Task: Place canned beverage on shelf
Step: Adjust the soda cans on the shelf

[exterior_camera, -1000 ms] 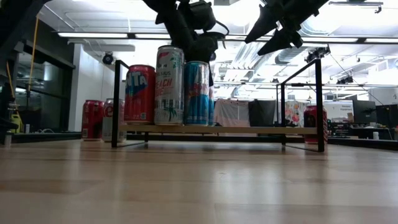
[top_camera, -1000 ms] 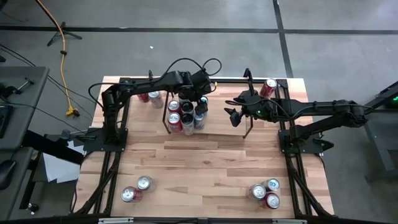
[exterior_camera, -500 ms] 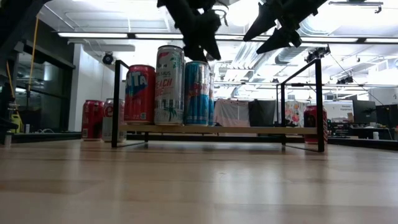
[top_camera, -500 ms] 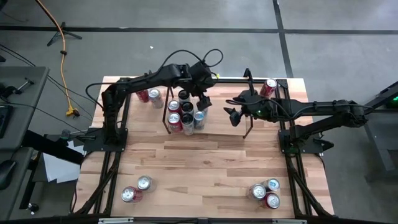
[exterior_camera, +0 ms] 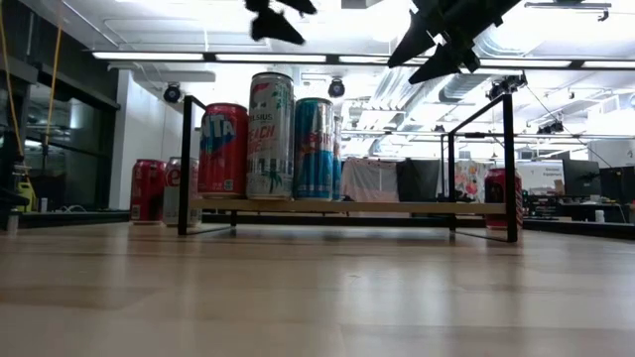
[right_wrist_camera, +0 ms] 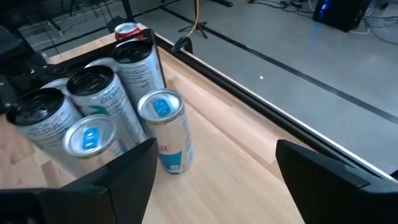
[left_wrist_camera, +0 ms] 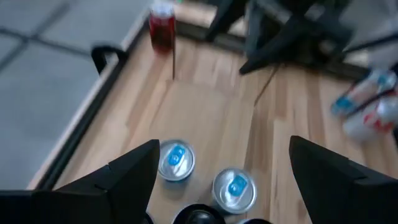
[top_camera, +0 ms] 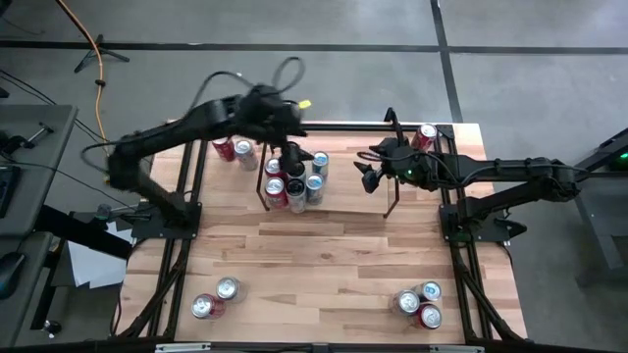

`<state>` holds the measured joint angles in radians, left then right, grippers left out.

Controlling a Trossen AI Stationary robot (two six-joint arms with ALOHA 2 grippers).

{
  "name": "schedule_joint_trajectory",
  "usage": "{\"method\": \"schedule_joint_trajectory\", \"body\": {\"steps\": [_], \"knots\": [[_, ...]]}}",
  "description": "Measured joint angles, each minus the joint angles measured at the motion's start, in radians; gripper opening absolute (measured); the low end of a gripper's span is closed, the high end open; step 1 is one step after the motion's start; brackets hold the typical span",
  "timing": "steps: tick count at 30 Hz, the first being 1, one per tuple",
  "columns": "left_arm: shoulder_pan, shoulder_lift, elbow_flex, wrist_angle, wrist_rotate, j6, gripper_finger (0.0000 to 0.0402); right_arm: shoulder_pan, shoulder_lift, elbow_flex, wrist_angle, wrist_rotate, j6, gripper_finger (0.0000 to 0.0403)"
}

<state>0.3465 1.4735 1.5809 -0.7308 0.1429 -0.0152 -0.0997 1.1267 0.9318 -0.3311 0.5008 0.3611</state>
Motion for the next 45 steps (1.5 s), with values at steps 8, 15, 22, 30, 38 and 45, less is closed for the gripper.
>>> {"method": "schedule_joint_trajectory", "body": {"steps": [8, 15, 22, 30, 38, 45], "knots": [[0.000, -0.404, -0.462, 0.228, -0.003, -0.119, 0.0308, -0.076, 0.000, 0.000, 0.029, -0.078, 0.001, 0.0266], [0.000, -0.618, -0.594, 0.109, -0.074, -0.137, 0.0308, -0.105, 0.049, 0.000, 0.067, -0.128, 0.017, 0.0134], [0.000, -0.705, -0.593, -0.038, -0.204, -0.133, 0.0307, -0.103, 0.163, 0.000, 0.081, -0.222, 0.048, 0.0022], [-0.026, -0.698, -0.604, -0.202, -0.250, -0.194, 0.0274, -0.102, 0.171, 0.009, 0.091, -0.224, 0.025, 0.0007], [-0.192, -0.856, -0.890, 0.060, -0.225, -0.449, 0.0061, -0.101, 0.091, 0.037, 0.010, -0.186, 0.019, 0.0001], [-0.492, -0.820, -0.996, 0.294, -0.333, -0.798, 0.0004, -0.101, 0.083, 0.038, -0.049, -0.139, 0.050, 0.0000]]}}
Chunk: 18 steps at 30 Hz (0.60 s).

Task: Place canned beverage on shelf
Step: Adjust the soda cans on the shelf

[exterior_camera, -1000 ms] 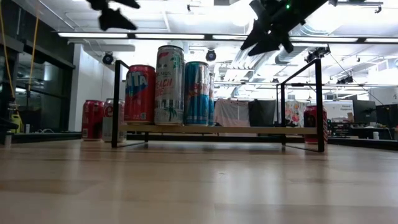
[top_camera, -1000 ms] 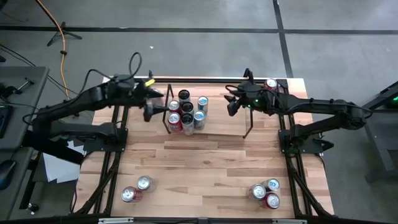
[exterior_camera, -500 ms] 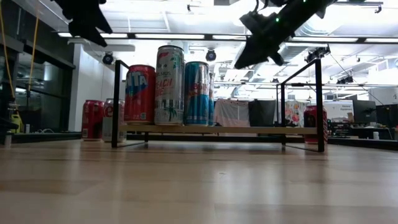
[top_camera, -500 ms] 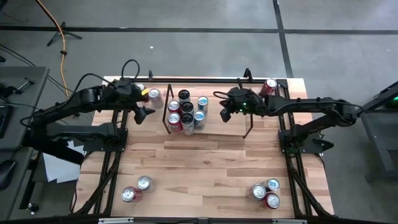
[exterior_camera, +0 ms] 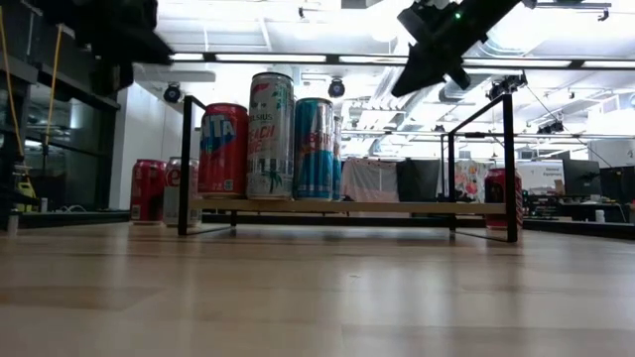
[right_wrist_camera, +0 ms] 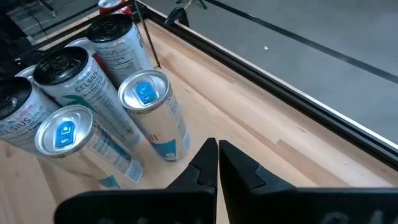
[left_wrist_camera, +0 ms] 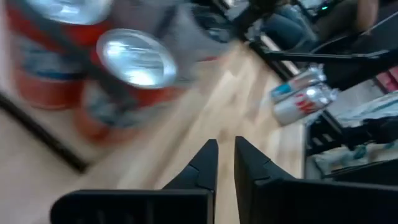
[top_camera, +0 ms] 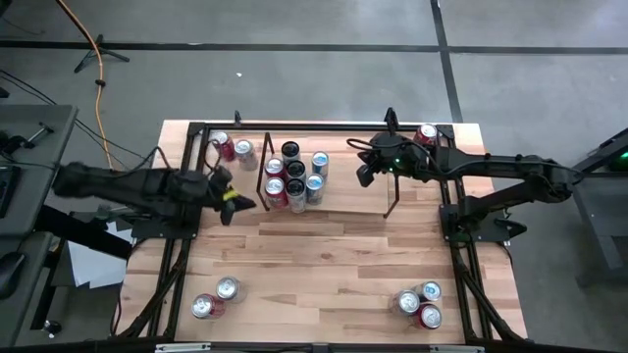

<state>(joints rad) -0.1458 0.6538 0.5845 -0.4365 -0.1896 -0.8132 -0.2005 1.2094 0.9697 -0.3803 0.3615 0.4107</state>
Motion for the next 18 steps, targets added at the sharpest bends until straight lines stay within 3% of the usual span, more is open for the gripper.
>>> {"method": "schedule_joint_trajectory", "body": {"steps": [5, 10, 13, 18], "knots": [[-0.207, 0.201, 0.123, -0.041, -0.259, -0.165, 0.0000, 0.000, 0.002, 0.000, -0.002, 0.034, 0.000, 0.0000], [-0.314, 0.466, 0.258, -0.179, -0.516, -0.523, 0.0000, -0.003, 0.002, 0.000, -0.002, 0.078, 0.000, 0.0000], [-0.351, 0.596, 0.308, -0.238, -0.598, -0.748, 0.0000, -0.003, 0.002, 0.000, -0.008, 0.088, -0.001, 0.0000], [-0.390, 0.732, 0.325, -0.241, -0.649, -1.088, 0.0000, -0.003, 0.002, 0.000, -0.038, 0.089, -0.027, 0.0000]]}}
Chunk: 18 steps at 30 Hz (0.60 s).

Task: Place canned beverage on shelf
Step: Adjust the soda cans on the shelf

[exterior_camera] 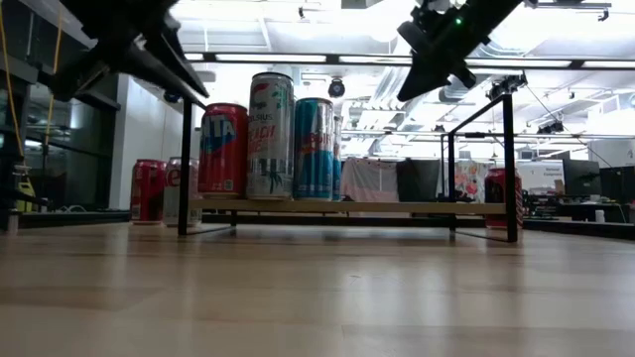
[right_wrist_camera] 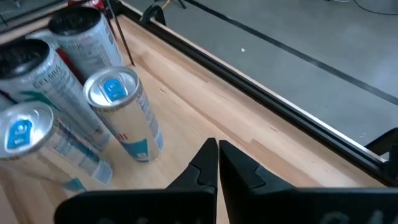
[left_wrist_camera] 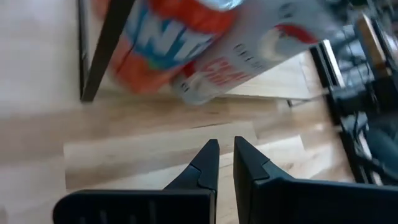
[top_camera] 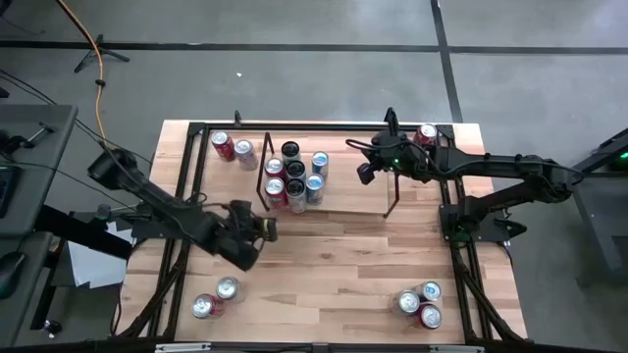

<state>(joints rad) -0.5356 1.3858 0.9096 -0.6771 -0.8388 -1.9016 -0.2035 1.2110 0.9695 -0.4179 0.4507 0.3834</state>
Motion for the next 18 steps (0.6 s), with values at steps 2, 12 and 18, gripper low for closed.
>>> {"method": "schedule_joint_trajectory", "body": {"steps": [2, 12, 18], "knots": [[-0.004, 0.028, 0.000, -0.012, -0.006, -0.096, 0.0000, 0.000, 0.000, 0.000, -0.014, 0.000, -0.005, 0.0000], [0.043, 0.087, 0.000, 0.026, -0.085, -0.314, 0.0000, 0.000, 0.000, 0.000, -0.036, 0.001, -0.045, 0.0000], [0.105, 0.121, 0.000, 0.038, -0.089, -0.314, 0.0000, 0.000, 0.000, 0.000, -0.035, 0.000, -0.044, 0.0000]]}}
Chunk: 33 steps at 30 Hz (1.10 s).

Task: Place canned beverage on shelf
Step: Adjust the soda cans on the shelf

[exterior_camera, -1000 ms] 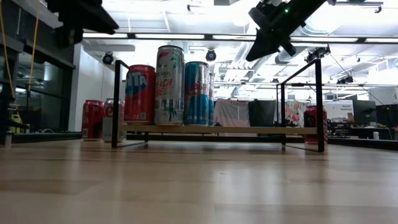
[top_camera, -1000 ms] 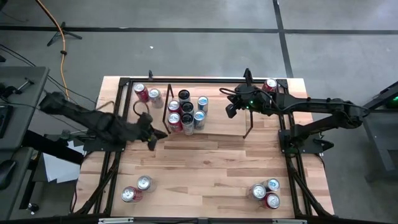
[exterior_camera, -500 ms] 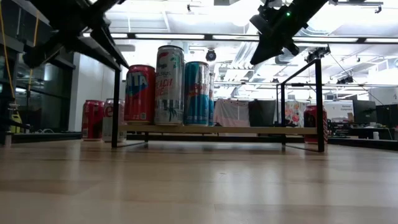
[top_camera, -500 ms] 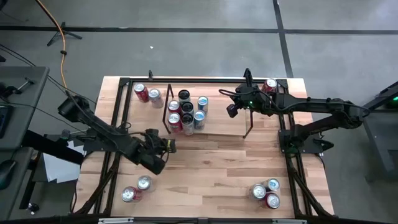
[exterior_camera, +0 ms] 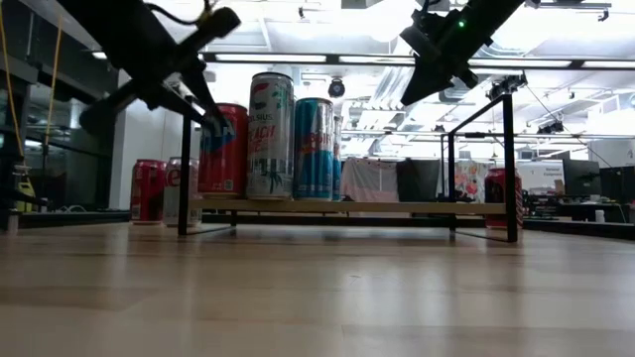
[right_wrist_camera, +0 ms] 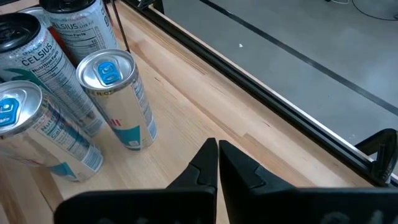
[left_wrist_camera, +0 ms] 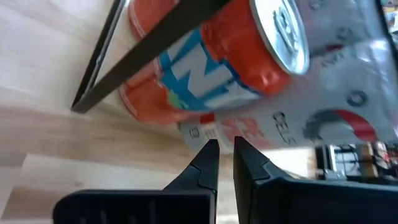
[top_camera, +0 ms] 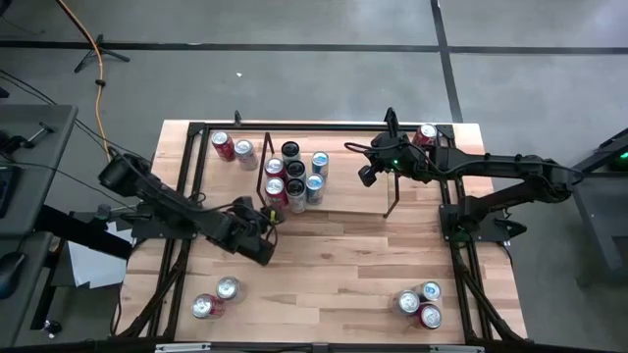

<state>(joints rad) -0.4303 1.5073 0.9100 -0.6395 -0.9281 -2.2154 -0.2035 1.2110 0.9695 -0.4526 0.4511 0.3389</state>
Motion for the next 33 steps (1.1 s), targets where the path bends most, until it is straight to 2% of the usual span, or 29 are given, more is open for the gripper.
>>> {"method": "schedule_joint_trajectory", "body": {"steps": [29, 33], "knots": [[0.092, 0.003, 0.000, -0.019, 0.006, 0.115, 0.0000, 0.000, 0.000, 0.000, 0.002, -0.002, 0.030, 0.0000], [0.087, -0.015, 0.000, -0.019, 0.045, 0.124, 0.0000, 0.000, 0.000, 0.000, 0.002, -0.002, 0.030, 0.0000]]}}
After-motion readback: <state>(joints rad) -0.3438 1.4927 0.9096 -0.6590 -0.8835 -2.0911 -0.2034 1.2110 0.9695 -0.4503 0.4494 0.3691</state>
